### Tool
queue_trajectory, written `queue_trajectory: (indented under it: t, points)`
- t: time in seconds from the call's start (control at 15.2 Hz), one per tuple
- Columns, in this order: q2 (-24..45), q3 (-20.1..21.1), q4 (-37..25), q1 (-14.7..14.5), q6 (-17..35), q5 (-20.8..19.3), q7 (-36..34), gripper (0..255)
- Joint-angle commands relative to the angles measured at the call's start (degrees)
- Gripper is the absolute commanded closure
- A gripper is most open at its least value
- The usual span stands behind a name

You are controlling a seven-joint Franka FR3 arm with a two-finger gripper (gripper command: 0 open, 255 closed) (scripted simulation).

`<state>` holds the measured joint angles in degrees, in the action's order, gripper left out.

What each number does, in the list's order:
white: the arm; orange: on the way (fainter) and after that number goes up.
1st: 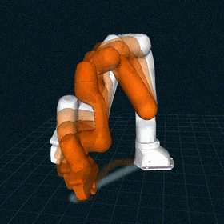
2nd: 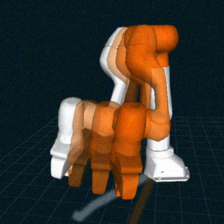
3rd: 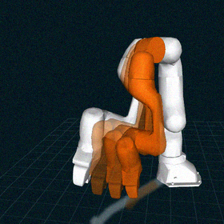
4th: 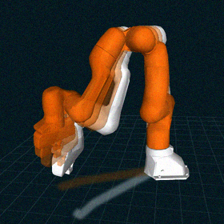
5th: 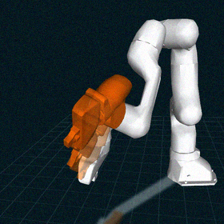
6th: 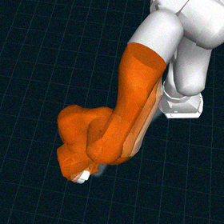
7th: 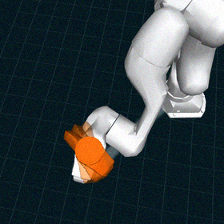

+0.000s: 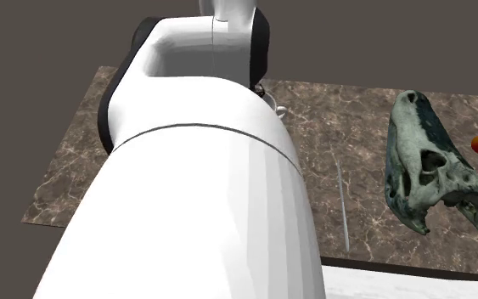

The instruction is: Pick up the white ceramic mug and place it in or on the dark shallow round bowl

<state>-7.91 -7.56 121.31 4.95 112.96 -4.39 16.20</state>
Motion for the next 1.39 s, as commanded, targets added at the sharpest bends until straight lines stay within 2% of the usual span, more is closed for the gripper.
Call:
queue_trajectory:
  t: [0.0,0.59,1.32]
  points:
    - [-2.6,1.4,2.2,-1.0,-0.5,-0.1,-2.6,255]
    - [-11.3,9.1,9.8,-6.0,-2.3,1.9,-14.2,255]
    - [-15.5,18.7,12.6,-12.2,-3.9,6.5,-27.4,255]
